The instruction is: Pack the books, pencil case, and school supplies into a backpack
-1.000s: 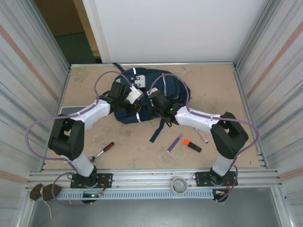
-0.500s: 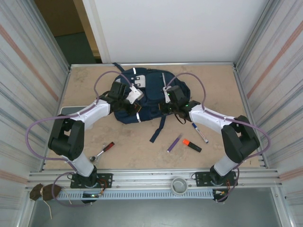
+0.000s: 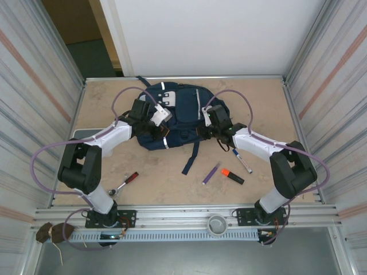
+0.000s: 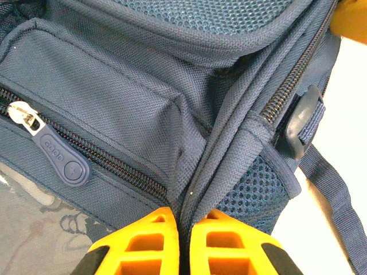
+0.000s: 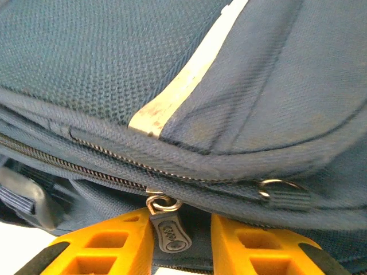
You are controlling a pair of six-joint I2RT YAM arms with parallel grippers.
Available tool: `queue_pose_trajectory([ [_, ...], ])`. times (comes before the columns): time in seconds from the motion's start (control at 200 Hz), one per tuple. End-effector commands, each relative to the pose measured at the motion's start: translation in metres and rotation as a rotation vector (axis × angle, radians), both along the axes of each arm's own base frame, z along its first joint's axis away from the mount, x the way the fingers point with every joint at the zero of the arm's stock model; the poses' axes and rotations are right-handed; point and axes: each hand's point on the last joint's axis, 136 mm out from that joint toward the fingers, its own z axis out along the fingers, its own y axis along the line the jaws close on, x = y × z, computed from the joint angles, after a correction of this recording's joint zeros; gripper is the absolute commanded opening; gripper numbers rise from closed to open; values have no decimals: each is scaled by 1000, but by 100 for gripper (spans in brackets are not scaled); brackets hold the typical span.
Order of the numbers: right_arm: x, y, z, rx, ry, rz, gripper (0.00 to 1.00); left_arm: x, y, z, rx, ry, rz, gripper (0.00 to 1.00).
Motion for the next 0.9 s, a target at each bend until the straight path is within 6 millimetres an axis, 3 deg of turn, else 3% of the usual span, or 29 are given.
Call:
queue_pose_trajectory([
  [0.0,6,-1,-2,-98,-35,1,34,-1,2,20,-49,-22,1,0],
  [0.311,14,0,0,-250,-116,-44,37,-1,1,19,-51,-19,-3,0],
  [0.586,20,2,6,-279,-138,-58,20,0,1,18,-43,-19,-1,0],
  [0.756,17,-7,10,-301,-146,-78,8,1,4,16,-24,-25,6,0],
  [0.892,11,-16,14,-274,-126,-75,5,1,7,15,-2,-38,7,0],
])
